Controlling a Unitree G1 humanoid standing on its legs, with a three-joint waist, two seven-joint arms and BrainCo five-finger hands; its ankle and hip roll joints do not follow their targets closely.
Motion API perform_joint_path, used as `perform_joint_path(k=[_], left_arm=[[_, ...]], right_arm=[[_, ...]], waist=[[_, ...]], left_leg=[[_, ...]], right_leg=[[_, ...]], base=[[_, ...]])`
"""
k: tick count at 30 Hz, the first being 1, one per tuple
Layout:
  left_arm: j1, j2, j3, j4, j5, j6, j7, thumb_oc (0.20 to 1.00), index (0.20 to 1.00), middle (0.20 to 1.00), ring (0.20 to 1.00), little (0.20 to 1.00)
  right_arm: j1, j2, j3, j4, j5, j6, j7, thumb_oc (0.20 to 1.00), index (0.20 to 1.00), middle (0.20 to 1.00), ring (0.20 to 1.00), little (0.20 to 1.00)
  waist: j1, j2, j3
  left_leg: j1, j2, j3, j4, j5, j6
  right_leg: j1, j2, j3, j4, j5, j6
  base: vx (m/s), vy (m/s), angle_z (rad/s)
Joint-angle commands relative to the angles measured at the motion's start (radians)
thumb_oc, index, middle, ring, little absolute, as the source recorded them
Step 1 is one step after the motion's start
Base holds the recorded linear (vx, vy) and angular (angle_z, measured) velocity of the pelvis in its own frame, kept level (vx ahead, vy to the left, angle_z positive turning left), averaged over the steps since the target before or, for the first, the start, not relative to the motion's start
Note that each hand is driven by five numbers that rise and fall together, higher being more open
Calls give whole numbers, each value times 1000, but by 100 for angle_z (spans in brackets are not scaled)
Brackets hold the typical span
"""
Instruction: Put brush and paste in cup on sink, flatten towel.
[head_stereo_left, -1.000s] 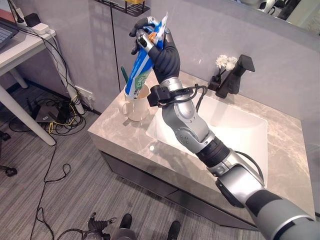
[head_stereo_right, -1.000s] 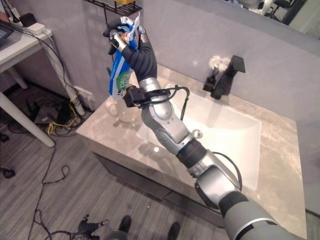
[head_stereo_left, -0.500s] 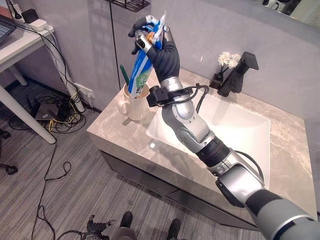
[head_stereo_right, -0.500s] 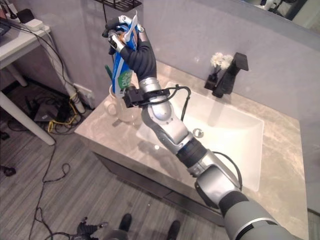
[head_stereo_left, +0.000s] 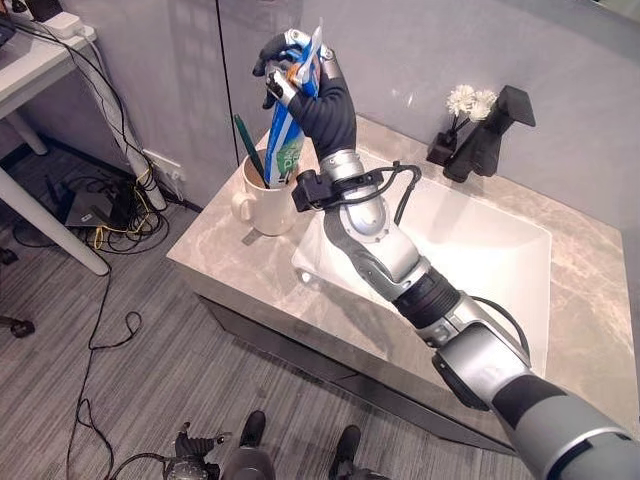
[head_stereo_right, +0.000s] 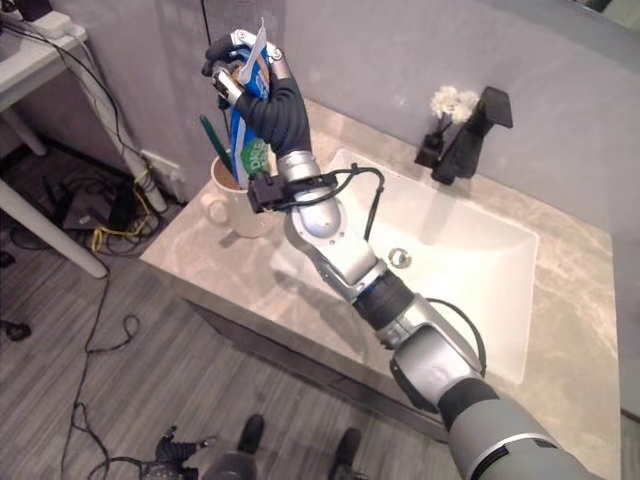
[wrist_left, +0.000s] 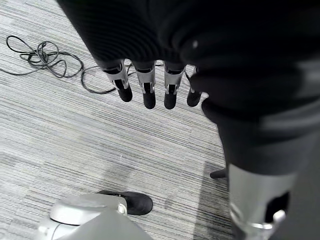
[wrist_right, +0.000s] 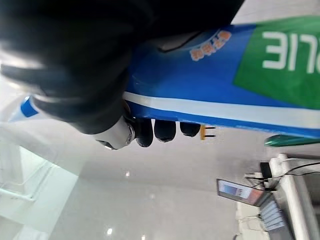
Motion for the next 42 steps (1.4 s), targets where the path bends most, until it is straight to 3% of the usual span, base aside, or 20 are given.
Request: perform_joint_path(k=[1,23,24,25,42], left_arm=[[-56,35,-6,55,27,-22,25,1000,1000,1000,1000,1000],[-64,43,4,45,25,-18,30,1000,1000,1000,1000,1000],[-64,43,2,45,27,-18,29,1000,1000,1000,1000,1000],[-65,45,2,43,27,-18,29,1000,1000,1000,1000,1000],[-66,46,-1,42,25,-19,22,1000,1000,1000,1000,1000]], right_arm=[[-157,-14,-32,3,-27,-47,2,200,200,200,200,200],[-120,20,-15,20,-31,-45,9,200,200,200,200,200],[-118,20,-15,19,-31,-44,10,344,344,344,344,344],[-117,19,-14,21,-35,-41,9,1000,1000,1000,1000,1000],[-112,12,-21,41,-36,-42,5,1000,1000,1000,1000,1000]], waist=[[17,-20,53],[15,-49,62],[15,-50,63],[15,-52,65],[10,-56,66]], left_leg=[[37,-35,35,-31,-10,52],[36,-25,44,-31,-12,51],[37,-25,44,-31,-12,52],[35,-24,46,-31,-11,52],[27,-24,51,-31,-10,53]], right_leg=[[135,-93,74,0,61,101],[125,-82,83,0,52,95],[125,-82,84,0,51,94],[122,-80,84,0,50,95],[110,-80,90,0,56,96]], base=[[0,0,0],[0,0,0],[0,0,0],[0,0,0],[0,0,0]])
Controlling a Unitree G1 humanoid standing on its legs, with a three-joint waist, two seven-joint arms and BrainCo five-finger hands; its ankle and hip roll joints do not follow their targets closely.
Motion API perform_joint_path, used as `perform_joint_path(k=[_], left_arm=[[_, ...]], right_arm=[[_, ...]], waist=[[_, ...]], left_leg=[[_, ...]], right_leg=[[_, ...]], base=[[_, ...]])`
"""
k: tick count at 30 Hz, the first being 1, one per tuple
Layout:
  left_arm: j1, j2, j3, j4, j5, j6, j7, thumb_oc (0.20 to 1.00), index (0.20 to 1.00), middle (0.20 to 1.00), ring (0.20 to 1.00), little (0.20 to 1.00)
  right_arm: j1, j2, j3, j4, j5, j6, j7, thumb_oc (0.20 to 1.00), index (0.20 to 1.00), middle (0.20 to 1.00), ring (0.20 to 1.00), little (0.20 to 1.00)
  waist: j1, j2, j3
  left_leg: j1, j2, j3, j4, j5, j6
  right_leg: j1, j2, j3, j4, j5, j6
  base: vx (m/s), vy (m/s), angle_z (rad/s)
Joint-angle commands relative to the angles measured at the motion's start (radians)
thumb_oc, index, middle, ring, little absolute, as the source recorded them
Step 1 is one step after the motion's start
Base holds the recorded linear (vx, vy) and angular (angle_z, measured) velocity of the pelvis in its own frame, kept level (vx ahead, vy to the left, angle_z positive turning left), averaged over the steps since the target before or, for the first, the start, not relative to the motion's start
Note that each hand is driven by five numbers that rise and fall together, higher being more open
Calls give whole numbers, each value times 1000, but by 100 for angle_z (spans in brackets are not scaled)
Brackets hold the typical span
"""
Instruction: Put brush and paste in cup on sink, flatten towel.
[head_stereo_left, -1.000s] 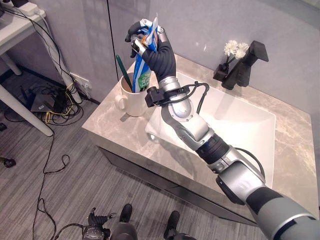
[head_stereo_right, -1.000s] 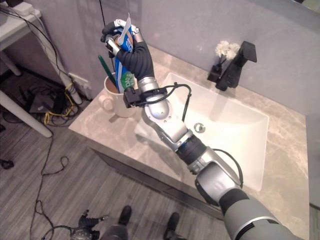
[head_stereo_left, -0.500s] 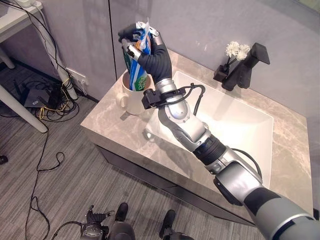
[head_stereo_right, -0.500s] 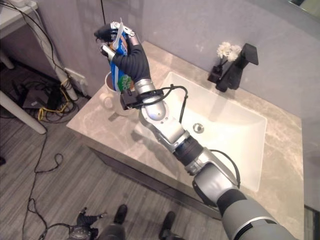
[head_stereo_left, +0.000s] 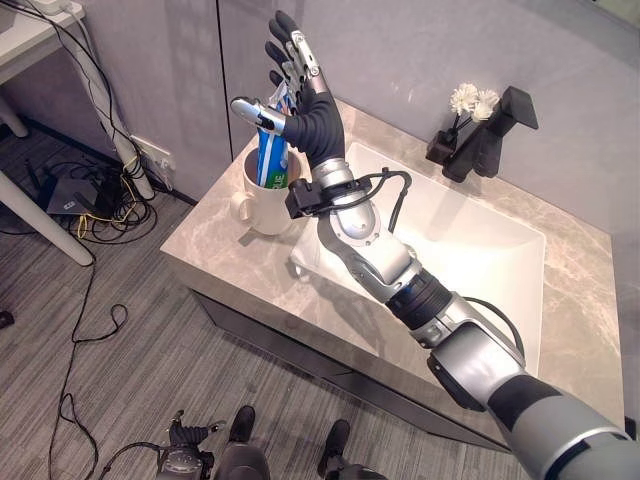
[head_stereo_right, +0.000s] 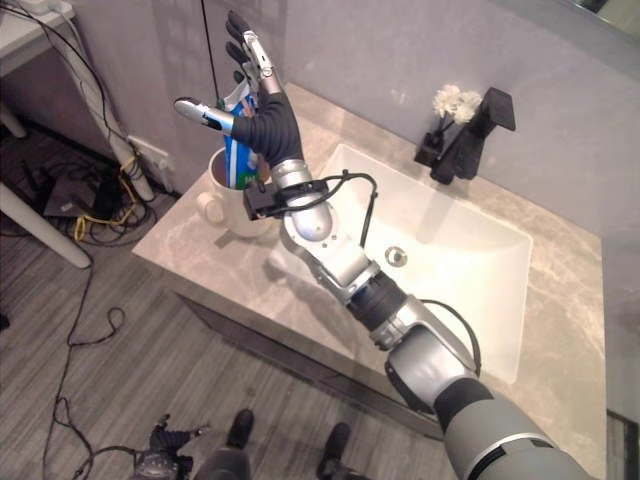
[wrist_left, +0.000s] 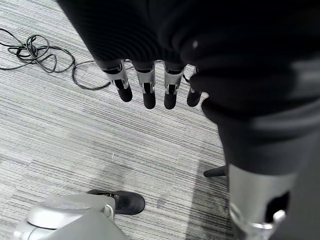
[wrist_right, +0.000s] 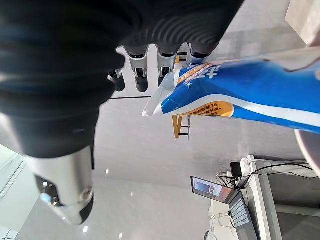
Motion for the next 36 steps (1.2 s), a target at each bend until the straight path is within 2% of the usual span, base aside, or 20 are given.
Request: perform_joint_path(k=[1,11,21,23,24,26,27,28,29,32,36], left_arm=[[-28,17,-7,42,25,-13,12,1000,1000,1000,1000,1000],[-39,14,-13,60,49,-6,14,1000,1000,1000,1000,1000],[-55,13,-14,87,97,7,3,1000,1000,1000,1000,1000],[-57,15,0,94,113,10,-10,1000,1000,1000,1000,1000],[-56,14,0,94,113,10,-10,1000,1000,1000,1000,1000],[-50,13,7,98,126,10,-19,1000,1000,1000,1000,1000],[-46,10,13,102,141,10,-28,1000,1000,1000,1000,1000],[-45,10,11,103,142,10,-28,1000,1000,1000,1000,1000],[-37,7,19,107,155,10,-39,1000,1000,1000,1000,1000],[-28,1,24,109,182,8,-60,1000,1000,1000,1000,1000],[-22,-7,48,108,209,1,-83,1000,1000,1000,1000,1000]], right_arm=[[-108,-15,-40,-17,-19,-50,0,1000,1000,1000,1000,1000],[-128,-32,-70,-72,-88,-54,-33,1000,1000,1000,1000,1000],[-96,-79,-111,-219,-210,-52,-59,1000,1000,1000,1000,1000],[-44,-164,-148,-313,-264,-50,-59,1000,1000,1000,1000,1000],[-42,-165,-148,-315,-264,-49,-59,1000,1000,1000,1000,1000],[1,-211,-183,-354,-286,-51,-59,1000,1000,1000,1000,1000],[48,-269,-216,-402,-312,-61,-66,1000,1000,1000,1000,1000],[51,-270,-217,-405,-313,-60,-66,1000,1000,1000,1000,1000],[115,-317,-262,-455,-326,-65,-65,1000,1000,1000,1000,1000],[233,-382,-349,-494,-366,-68,-75,1000,1000,1000,1000,1000],[475,-438,-524,-557,-446,-68,-110,1000,1000,1000,1000,1000]], waist=[[12,-5,45],[12,18,32],[-20,48,8],[-49,64,0],[-48,64,0],[-61,71,-4],[-79,82,-8],[-77,82,-8],[-97,94,-13],[-129,116,-23],[-175,149,-41]], left_leg=[[26,-24,46,-34,-10,53],[46,-22,56,-34,-14,53],[77,9,96,-34,-17,43],[86,26,118,-34,-15,35],[86,27,118,-34,-16,35],[90,34,130,-34,-16,32],[95,40,139,-34,-15,29],[95,40,140,-34,-15,29],[101,46,154,-34,-16,26],[108,53,168,-34,-15,23],[120,60,183,-34,-20,19]], right_leg=[[110,-82,84,-1,55,96],[123,-83,92,-1,50,95],[117,-64,122,-1,21,86],[105,-52,144,-1,7,81],[105,-51,144,-1,7,81],[98,-45,157,-1,3,79],[93,-40,167,-1,-1,78],[94,-39,167,-1,-1,77],[90,-34,176,-1,-4,77],[85,-27,191,-1,-7,76],[84,-22,200,-1,-13,78]], base=[[0,0,0],[-7,0,-5],[-21,-18,-12],[-51,-36,-21],[-42,-35,-19],[-23,-23,-14],[-21,-23,-21],[-22,-32,-29],[-9,-11,-25],[-14,-16,-22],[14,-10,-16]])
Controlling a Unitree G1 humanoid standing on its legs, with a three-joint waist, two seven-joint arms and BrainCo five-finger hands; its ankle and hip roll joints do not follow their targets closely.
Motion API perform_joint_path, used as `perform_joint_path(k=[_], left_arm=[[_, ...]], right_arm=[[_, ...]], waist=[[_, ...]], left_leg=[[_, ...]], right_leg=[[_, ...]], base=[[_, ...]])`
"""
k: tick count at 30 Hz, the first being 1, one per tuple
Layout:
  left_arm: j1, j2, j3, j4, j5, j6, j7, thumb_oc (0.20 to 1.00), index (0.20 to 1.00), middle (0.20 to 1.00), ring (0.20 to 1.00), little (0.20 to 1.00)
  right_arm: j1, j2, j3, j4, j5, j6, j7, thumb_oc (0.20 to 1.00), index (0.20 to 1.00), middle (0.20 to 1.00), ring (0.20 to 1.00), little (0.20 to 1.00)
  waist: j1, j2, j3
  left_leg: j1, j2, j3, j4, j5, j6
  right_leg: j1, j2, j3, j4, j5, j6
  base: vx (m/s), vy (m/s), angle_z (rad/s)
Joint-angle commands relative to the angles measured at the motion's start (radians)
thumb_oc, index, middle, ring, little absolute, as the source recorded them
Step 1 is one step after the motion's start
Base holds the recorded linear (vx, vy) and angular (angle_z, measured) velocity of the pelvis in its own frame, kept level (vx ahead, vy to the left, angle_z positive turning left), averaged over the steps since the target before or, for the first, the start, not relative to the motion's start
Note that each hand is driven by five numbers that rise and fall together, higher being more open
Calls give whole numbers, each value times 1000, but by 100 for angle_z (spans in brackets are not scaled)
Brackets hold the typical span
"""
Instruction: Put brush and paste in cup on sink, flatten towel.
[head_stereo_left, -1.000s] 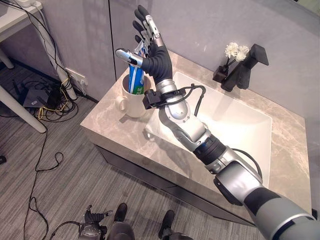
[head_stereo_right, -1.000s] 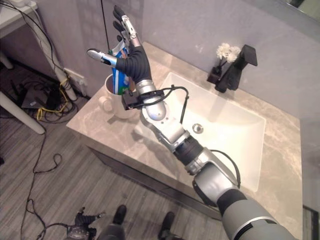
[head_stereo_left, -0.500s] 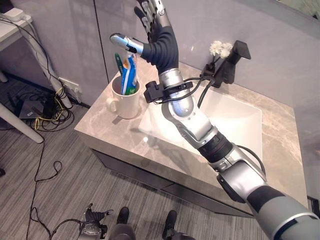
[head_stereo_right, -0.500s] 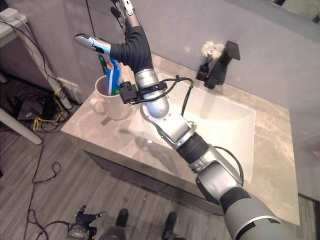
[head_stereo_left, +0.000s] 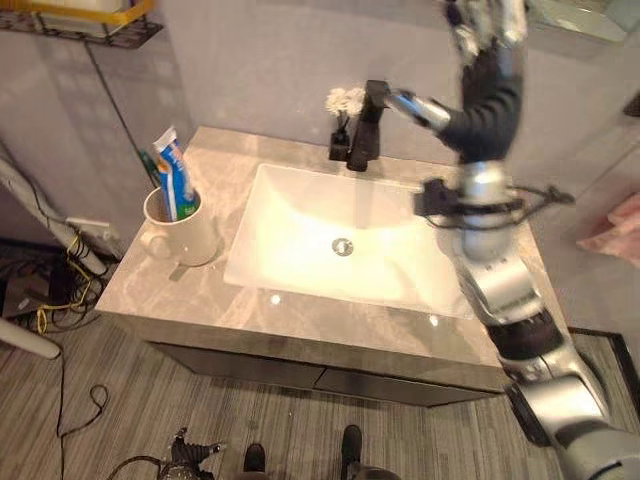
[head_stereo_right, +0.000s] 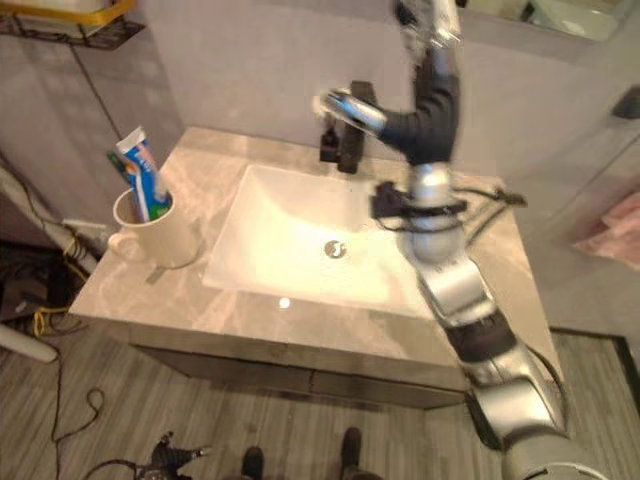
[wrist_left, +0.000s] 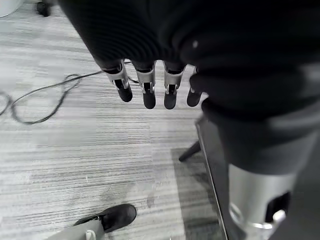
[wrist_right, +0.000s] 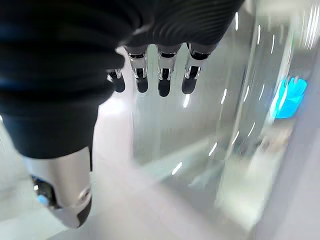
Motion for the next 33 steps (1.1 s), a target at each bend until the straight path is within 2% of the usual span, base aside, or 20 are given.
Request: perform_joint_path(k=[1,2,6,10,11,12,14,17,21,24,25,26,27,28,29,31,32,33], left_arm=[[-65,33,25,67,53,-15,-29,1000,1000,1000,1000,1000],[-64,34,21,66,53,-15,-30,1000,1000,1000,1000,1000],[-53,37,38,70,104,-25,-54,1000,1000,1000,1000,1000],[-43,37,42,72,130,-26,-60,1000,1000,1000,1000,1000],[-44,36,42,70,132,-27,-62,1000,1000,1000,1000,1000],[-50,33,43,69,132,-24,-58,1000,1000,1000,1000,1000],[-56,31,39,70,130,-24,-53,1000,1000,1000,1000,1000],[-61,32,45,62,130,-28,-52,1000,1000,1000,1000,1000],[-82,41,44,47,132,-15,-63,1000,1000,1000,1000,1000],[-100,44,29,45,131,-6,-76,1000,1000,1000,1000,1000],[-116,44,5,44,123,3,-86,1000,1000,1000,1000,1000],[-137,52,-27,34,121,8,-123,1000,1000,1000,1000,1000],[-137,53,-26,34,121,8,-124,1000,1000,1000,1000,1000],[-147,50,-50,39,128,4,-135,1000,1000,1000,1000,1000],[-163,58,-60,43,125,3,-136,1000,1000,1000,1000,1000],[-167,63,-62,43,125,3,-135,1000,1000,1000,1000,1000],[-35,29,-108,-120,160,-25,-123,1000,1000,1000,1000,1000],[25,26,-104,-139,175,-29,-128,1000,1000,1000,1000,1000]], right_arm=[[102,-34,-203,-60,-135,-33,-88,1000,1000,1000,1000,1000],[110,-33,-207,-65,-136,-31,-88,1000,1000,1000,1000,1000],[275,-88,-404,-24,-259,-2,-171,1000,1000,1000,1000,1000],[386,-70,-506,39,-313,35,-244,1000,1000,1000,1000,1000],[404,-60,-516,61,-314,45,-253,1000,1000,1000,1000,1000],[436,-13,-533,105,-251,38,-252,1000,1000,1000,1000,1000],[450,9,-535,139,-216,30,-259,1000,1000,1000,1000,1000],[493,15,-520,268,-207,54,-255,1000,1000,1000,1000,1000],[571,22,-458,498,-76,123,-126,1000,1000,1000,1000,1000],[586,44,-423,668,32,145,-54,1000,1000,1000,1000,1000],[568,48,-379,884,95,188,-11,1000,1000,1000,1000,1000],[545,53,-304,1028,120,250,102,1000,1000,1000,1000,1000],[543,52,-303,1031,122,248,104,1000,1000,1000,1000,1000],[521,81,-229,1226,106,270,181,1000,1000,1000,1000,1000],[474,120,-178,1383,72,290,206,1000,1000,1000,1000,1000],[452,132,-157,1422,55,297,214,1000,1000,1000,1000,1000],[432,173,-158,1474,68,293,200,1000,1000,1000,1000,1000],[422,187,-140,1482,50,291,191,1000,1000,1000,1000,1000]], waist=[[-28,24,7],[-25,23,6],[-64,47,-10],[-94,71,-24],[-103,76,-25],[-119,87,-29],[-124,91,-31],[-135,101,-31],[-151,109,-32],[-158,113,-33],[-155,114,-31],[-148,114,-34],[-149,114,-33],[-139,114,-31],[-129,116,-31],[-125,117,-30],[-88,122,-14],[-73,125,-9]], left_leg=[[11,35,27,2,-26,19],[11,36,27,2,-27,19],[26,41,43,2,-32,17],[39,48,63,2,-37,14],[42,49,68,2,-37,14],[50,53,78,2,-39,13],[54,54,83,2,-41,13],[63,56,96,2,-42,13],[70,56,109,2,-38,7],[67,58,108,2,-34,3],[70,60,107,2,-36,-1],[63,63,105,2,-25,-6],[63,63,104,2,-25,-6],[63,65,97,2,-21,-10],[62,65,91,2,-18,-11],[61,65,88,2,-17,-12],[52,61,66,2,-11,-7],[46,58,54,2,-8,-6]], right_leg=[[76,-56,45,0,-58,88],[76,-55,44,0,-58,88],[80,-49,60,0,-63,87],[76,-40,84,0,-64,85],[75,-39,88,0,-64,84],[73,-35,99,0,-65,83],[73,-33,106,0,-66,82],[71,-28,122,0,-65,79],[69,-23,131,0,-59,77],[68,-23,129,0,-58,74],[74,-22,125,0,-62,74],[71,-22,120,0,-58,69],[71,-22,120,0,-59,69],[80,-23,110,0,-64,66],[87,-24,103,0,-68,64],[89,-24,100,0,-69,64],[95,-29,80,0,-72,63],[95,-31,71,0,-74,64]], base=[[37,-19,-5],[46,-21,-10],[27,-24,-22],[9,-13,-15],[6,-25,-20],[8,-25,-19],[9,-12,-19],[0,-9,-16],[-9,-18,-12],[-5,-7,-2],[-6,-45,-1],[-6,-40,5],[-15,-53,0],[-1,-42,6],[-2,-51,5],[-20,-26,8],[-60,-19,3],[-80,-25,11]])
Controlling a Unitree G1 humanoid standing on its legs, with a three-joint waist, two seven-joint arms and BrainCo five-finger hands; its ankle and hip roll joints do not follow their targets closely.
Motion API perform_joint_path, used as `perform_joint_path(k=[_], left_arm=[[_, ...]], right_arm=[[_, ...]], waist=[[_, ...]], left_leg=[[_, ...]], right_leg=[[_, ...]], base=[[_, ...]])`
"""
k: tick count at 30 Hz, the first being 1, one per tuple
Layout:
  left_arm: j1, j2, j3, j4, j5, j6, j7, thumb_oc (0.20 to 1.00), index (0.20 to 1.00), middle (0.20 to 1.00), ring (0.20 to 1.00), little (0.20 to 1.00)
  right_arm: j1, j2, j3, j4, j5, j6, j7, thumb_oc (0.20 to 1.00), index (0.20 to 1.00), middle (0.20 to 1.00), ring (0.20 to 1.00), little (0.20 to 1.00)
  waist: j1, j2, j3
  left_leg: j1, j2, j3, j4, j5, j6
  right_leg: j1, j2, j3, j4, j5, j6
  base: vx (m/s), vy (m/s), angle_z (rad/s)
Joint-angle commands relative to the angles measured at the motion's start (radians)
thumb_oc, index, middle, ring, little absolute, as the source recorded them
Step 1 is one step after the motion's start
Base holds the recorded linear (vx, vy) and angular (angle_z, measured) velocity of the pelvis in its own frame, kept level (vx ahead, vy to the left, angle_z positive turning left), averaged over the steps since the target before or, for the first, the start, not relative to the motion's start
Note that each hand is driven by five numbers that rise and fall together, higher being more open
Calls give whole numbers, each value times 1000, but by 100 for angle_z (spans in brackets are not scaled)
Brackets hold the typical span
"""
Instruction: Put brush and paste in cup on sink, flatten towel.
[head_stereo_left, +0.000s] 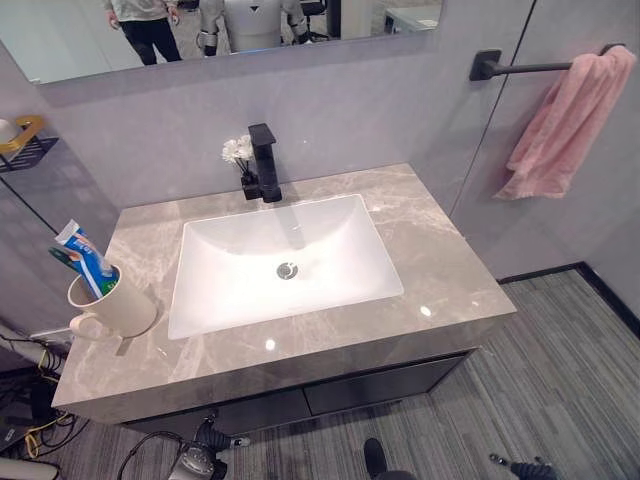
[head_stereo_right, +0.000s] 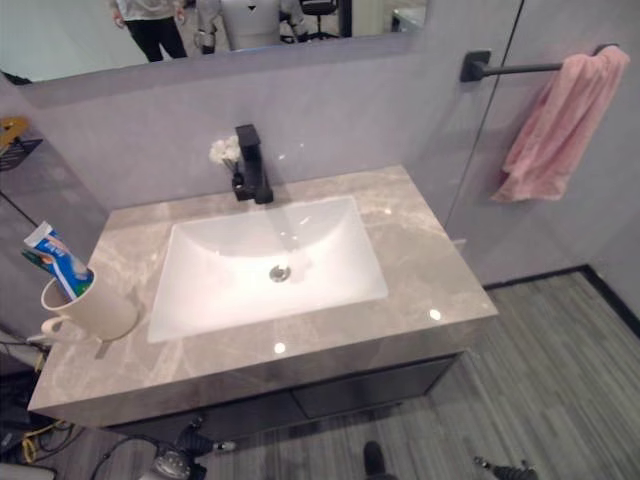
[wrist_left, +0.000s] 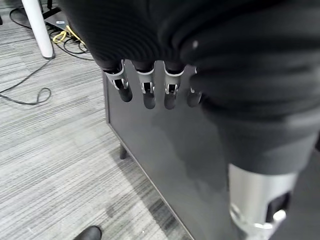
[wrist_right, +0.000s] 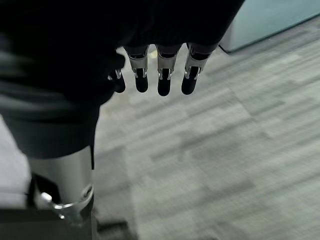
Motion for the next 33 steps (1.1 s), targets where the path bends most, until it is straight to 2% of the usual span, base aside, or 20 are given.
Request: perform_joint_path(k=[1,7,14,19,22,24,27,30,33], left_arm=[[105,21,-21,-87,81,-66,11,1000,1000,1000,1000,1000],[101,-9,-65,-44,124,-86,70,1000,1000,1000,1000,1000],[98,12,-96,-95,172,-111,147,1000,1000,1000,1000,1000],[158,55,-59,-314,85,-147,132,1000,1000,1000,1000,1000],[183,77,-54,-401,71,-152,110,1000,1000,1000,1000,1000],[220,117,-40,-527,49,-161,72,1000,1000,1000,1000,1000],[203,133,-50,-548,51,-158,47,1000,1000,1000,1000,1000],[150,126,-82,-506,88,-154,30,1000,1000,1000,1000,1000],[132,116,-95,-486,106,-149,28,1000,1000,1000,1000,1000]], right_arm=[[-83,36,9,-8,-62,-31,-21,1000,1000,1000,1000,1000],[-140,93,222,-146,-178,-78,-20,1000,1000,1000,1000,1000],[-167,97,329,-173,-286,-88,-42,1000,1000,1000,1000,1000],[-177,97,278,-90,-254,-72,-62,1000,1000,1000,1000,1000],[-182,97,252,-69,-236,-72,-67,1000,1000,1000,1000,1000],[-197,91,244,-51,-237,-65,-69,1000,1000,1000,1000,1000],[-199,80,235,-35,-249,-60,-73,1000,1000,1000,1000,1000],[-182,53,196,-24,-239,-55,-82,1000,1000,1000,1000,1000],[-178,55,181,-35,-226,-56,-84,1000,1000,1000,1000,1000]], waist=[[48,-16,54],[83,-18,78],[106,-23,98],[143,-17,128],[149,-14,136],[163,-13,158],[172,-14,177],[159,-10,184],[146,-14,176]], left_leg=[[-28,31,-41,9,30,-15],[-42,27,-66,9,42,-16],[-62,19,-99,9,51,-17],[-85,9,-161,9,67,-15],[-93,8,-182,9,71,-14],[-101,4,-200,9,76,-11],[-117,2,-201,9,87,-17],[-139,2,-153,26,96,-22],[-131,-12,-129,53,70,-10]], right_leg=[[71,-68,-24,8,-66,69],[77,-73,-47,8,-70,68],[88,-81,-85,8,-77,66],[109,-92,-145,8,-80,62],[117,-93,-165,8,-82,61],[124,-94,-183,8,-81,59],[135,-104,-220,8,-83,58],[165,-134,-293,8,-89,64],[176,-153,-287,8,-84,75]], base=[[-54,-17,24],[-31,-23,28],[-22,-16,15],[-46,-22,31],[-20,-2,48],[-18,11,24],[-47,6,22],[-5,61,55],[67,118,73]])
